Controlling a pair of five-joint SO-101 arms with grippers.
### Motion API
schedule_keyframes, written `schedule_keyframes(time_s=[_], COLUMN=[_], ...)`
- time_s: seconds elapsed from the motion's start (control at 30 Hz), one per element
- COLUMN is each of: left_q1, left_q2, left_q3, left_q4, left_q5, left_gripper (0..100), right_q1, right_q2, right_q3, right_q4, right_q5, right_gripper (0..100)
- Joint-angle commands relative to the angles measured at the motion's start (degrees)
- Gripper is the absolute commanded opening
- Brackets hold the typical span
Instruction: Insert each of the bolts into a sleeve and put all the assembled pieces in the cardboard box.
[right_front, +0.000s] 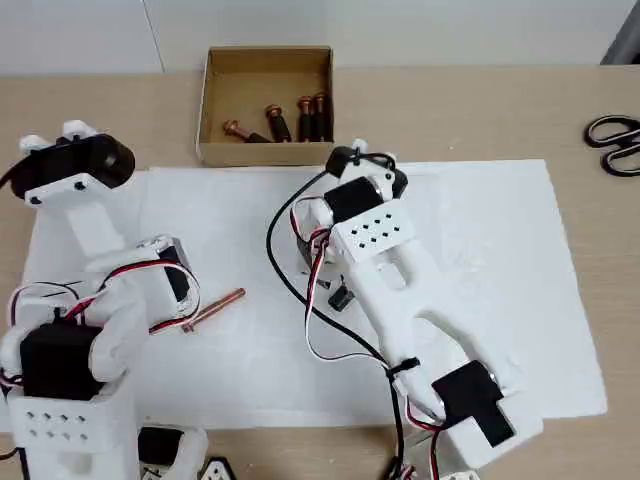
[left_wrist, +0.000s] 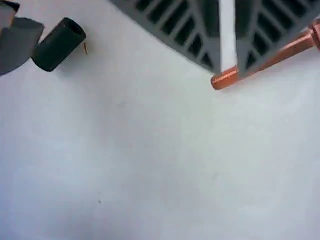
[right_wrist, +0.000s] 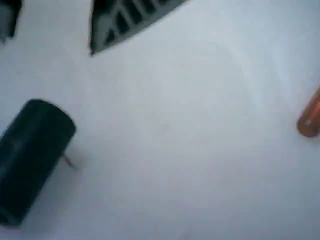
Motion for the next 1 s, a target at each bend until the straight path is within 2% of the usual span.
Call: schedule_keyframes(time_s=[0.0,0.13,0.67,0.97], left_q1=[0.1,0.1,0.1,0.1], left_q2=[-1.0,-1.0,-1.0,-1.0], left_q3=[-0.1,-0.1,1.9,2.3], left_q4=[-0.3,-0.3,0.0,-0.2], left_q5=[0.6,2.6,2.7,2.6], left_gripper=[1,1,1,1], right_q1=[-0.2,-0.2,0.0,0.0], right_q2=[-2.3,-2.3,-2.2,4.5], right_q3=[2.4,5.1,13.8,13.0], right_q4=[-3.0,-5.2,-19.5,-17.8], right_q5=[-0.2,-0.1,2.0,1.8], right_gripper=[10.0,10.0,10.0,10.1])
